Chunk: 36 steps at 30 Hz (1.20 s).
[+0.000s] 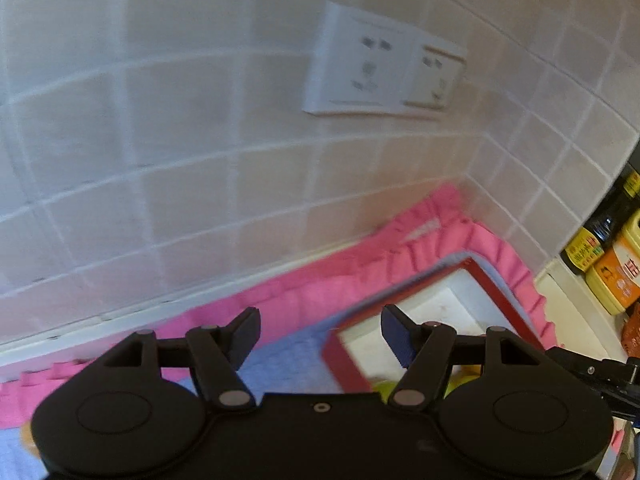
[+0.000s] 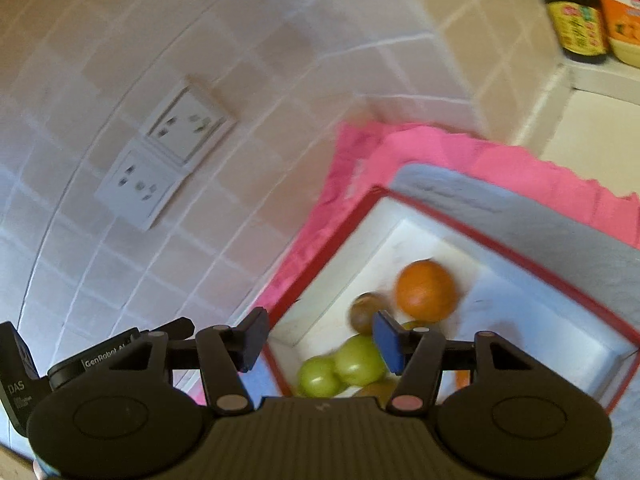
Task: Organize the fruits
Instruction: 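Move both open tools back to the oranges and tangerines on the mat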
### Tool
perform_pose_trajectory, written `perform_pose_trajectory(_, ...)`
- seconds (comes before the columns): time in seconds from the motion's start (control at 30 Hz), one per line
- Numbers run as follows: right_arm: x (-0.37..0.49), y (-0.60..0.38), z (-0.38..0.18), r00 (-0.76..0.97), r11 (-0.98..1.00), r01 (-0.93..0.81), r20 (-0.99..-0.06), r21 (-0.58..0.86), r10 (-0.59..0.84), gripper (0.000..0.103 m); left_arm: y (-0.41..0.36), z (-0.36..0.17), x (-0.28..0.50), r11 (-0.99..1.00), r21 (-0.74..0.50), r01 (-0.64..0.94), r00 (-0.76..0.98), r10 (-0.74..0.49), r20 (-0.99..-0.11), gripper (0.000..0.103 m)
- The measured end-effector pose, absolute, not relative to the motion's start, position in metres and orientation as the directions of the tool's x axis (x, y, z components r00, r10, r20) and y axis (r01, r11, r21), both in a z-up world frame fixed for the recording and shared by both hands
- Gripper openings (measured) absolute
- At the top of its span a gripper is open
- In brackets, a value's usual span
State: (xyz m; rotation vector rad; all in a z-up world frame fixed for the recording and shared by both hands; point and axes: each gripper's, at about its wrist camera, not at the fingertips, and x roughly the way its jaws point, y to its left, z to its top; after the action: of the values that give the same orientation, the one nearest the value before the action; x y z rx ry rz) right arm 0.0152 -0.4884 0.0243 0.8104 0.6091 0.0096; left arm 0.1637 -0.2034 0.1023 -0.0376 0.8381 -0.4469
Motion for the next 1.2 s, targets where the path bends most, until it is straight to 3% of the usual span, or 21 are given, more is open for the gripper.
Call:
perform_pose_trajectory(0.53,0.032,-0.357,0.05,0.753,0.799,0.013,-0.532,0.601,0.388,0.061,-0.051,0.108,0.149,0.962,-0.223,0.158,0.611,-0.273,-0.743,0.079)
perform_pose_trajectory(0.87,0.054,-0.252,0.019,0.618,0.845,-0.193,-0.607,0.499,0.5,0.061,0.029,0.062,0.15,0.972,-0.234,0.002,0.558,-0.196,-0.807,0.079)
perform_pose_trajectory(1.2,0.074,-0.184,-0.014,0.542,0.888,-0.349,-0.709,0.298,0.451,0.06,0.047,0.017,0.164,0.955,-0.288,-0.07,0.48,-0.22,-0.849,0.078)
